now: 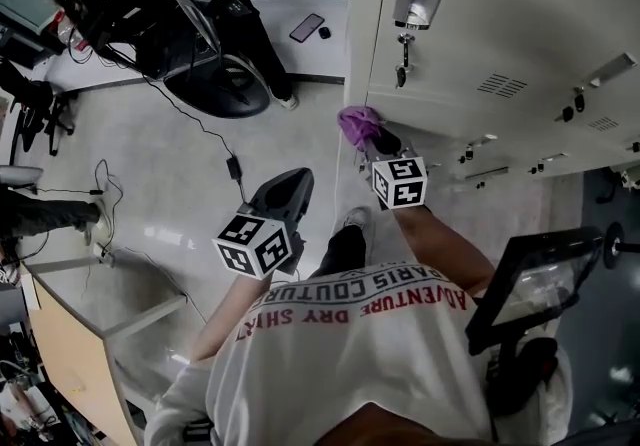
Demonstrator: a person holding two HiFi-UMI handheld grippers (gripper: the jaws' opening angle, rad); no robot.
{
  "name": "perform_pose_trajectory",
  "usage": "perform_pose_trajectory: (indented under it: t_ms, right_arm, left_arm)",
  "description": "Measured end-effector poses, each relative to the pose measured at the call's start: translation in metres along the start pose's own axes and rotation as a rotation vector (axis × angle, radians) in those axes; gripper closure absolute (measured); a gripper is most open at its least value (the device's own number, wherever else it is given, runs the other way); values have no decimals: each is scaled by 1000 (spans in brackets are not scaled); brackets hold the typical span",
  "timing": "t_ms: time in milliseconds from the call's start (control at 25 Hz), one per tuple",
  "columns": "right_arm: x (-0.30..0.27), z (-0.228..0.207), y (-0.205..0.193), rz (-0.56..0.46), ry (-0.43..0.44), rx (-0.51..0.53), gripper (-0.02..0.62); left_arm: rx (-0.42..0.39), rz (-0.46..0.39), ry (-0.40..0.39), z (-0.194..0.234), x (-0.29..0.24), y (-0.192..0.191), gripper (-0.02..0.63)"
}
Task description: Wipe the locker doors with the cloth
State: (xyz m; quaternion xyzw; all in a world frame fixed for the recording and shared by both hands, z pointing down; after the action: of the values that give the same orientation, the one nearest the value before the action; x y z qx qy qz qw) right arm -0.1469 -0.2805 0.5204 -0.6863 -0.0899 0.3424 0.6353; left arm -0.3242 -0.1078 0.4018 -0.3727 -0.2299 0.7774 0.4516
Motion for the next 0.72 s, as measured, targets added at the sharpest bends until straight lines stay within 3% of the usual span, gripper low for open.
perform_pose_trajectory:
  t_ms: [440, 720]
  right_arm:
    - [4, -18, -5, 2, -41, -52, 514]
    - [33, -48, -16, 6, -113, -60, 514]
  left_arm:
    - [-12, 26, -20, -10, -10, -5, 606]
    - [-34, 70, -70, -27, -31, -11, 606]
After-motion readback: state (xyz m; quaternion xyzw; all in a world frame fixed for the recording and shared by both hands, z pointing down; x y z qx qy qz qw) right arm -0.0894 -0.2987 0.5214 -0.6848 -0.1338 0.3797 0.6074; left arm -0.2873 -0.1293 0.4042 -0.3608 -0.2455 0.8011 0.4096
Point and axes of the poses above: the fingertips, and each gripper's own axes: x backward along the fingers, z to its left, y out of its top, the point moved 10 cm from there along x, backward along the fingers, and after that the axes turned 15 degrees about x, right-handed, at the moved point
